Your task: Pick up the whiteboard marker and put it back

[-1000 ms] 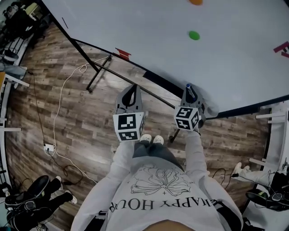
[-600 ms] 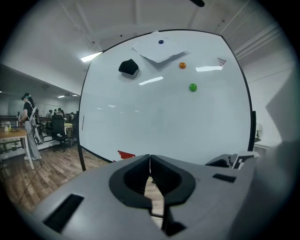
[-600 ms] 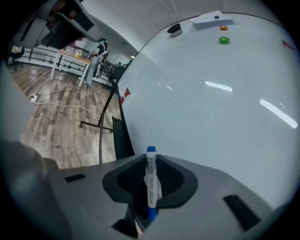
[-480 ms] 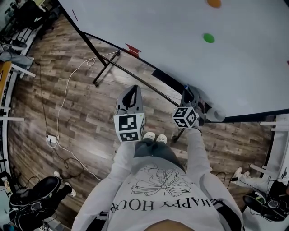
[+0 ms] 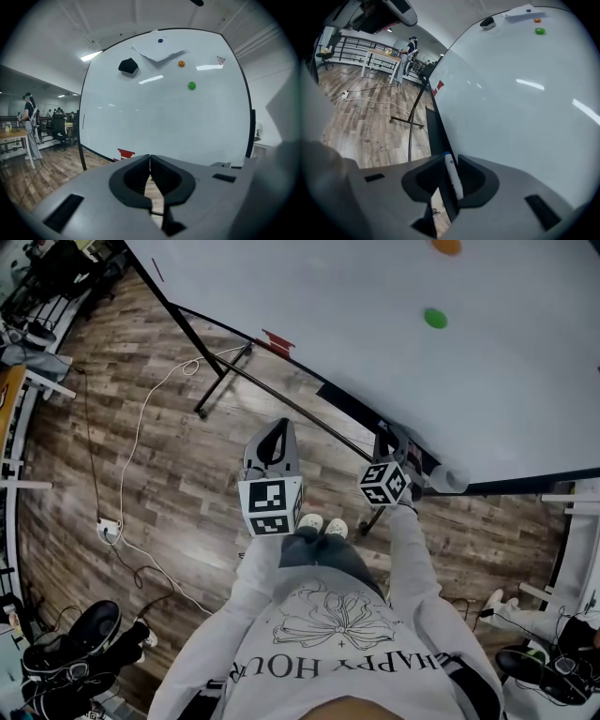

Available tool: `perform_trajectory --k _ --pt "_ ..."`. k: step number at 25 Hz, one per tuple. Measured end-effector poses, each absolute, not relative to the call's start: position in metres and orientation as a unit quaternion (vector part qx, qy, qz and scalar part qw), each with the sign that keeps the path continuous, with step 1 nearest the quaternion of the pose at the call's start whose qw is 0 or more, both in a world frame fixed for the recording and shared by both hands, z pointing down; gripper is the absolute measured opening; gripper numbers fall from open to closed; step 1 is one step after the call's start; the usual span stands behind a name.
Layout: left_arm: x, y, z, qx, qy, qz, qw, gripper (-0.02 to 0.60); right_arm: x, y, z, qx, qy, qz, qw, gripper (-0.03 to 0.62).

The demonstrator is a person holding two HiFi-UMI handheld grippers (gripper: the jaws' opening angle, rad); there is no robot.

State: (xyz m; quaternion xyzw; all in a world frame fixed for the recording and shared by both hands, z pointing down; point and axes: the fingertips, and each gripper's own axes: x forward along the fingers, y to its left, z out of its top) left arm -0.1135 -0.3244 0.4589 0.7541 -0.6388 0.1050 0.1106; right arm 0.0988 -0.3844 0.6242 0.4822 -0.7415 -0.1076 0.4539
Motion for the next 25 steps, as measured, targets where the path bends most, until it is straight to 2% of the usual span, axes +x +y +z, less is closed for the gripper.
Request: perform_trajectory --k 10,20,25 --pt "-0.089 -0.332 0.450 0.775 -0.617 0.097 0.099 0.006 0.107 -0.379 0.568 0.543 -0.753 -0.075 0.364 0.083" --pt "-0.049 -0.343 0.417 0.810 -0.578 0.072 0.066 0.006 0.142 -0.355 0.466 0.648 -0.740 -0.005 0.180 0.025" --pt "-0.028 -0.346 0.400 0.825 -0.560 0.059 0.049 0.006 0.160 -0.341 0.432 0.673 -0.729 -0.004 0.123 0.017"
